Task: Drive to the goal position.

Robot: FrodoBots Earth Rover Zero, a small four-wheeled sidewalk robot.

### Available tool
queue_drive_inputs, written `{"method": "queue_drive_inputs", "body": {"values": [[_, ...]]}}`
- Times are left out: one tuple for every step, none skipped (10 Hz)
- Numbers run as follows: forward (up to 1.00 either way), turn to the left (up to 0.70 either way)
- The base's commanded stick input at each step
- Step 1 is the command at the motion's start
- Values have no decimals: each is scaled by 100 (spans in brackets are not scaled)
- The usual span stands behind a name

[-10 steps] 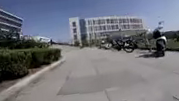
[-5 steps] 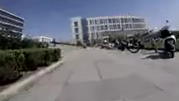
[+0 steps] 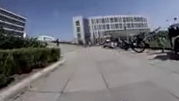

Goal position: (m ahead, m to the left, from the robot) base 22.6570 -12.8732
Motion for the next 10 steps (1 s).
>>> {"method": "queue_drive_inputs", "body": {"values": [[70,0],[70,0],[70,0],[70,0],[70,0],[70,0],[70,0],[70,0],[70,0],[70,0]]}}
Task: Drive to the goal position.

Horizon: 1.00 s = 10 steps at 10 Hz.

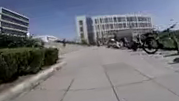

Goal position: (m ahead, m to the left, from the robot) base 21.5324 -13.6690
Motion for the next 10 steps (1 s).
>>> {"method": "queue_drive_inputs", "body": {"values": [[70,0],[70,0],[70,0],[70,0],[70,0],[70,0],[70,0],[70,0],[70,0],[70,0]]}}
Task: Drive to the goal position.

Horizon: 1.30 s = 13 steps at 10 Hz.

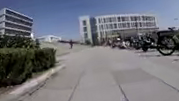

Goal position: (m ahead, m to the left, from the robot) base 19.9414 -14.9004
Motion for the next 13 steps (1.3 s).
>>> {"method": "queue_drive_inputs", "body": {"values": [[70,0],[70,0],[70,0],[70,0],[70,0],[70,0],[70,0],[70,0],[70,0],[70,0],[70,0],[70,0],[70,0]]}}
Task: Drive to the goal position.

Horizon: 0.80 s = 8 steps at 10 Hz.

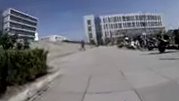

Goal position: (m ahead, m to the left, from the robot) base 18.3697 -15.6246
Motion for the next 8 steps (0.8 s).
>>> {"method": "queue_drive_inputs", "body": {"values": [[70,0],[70,0],[70,0],[70,0],[70,0],[70,0],[70,0],[70,0]]}}
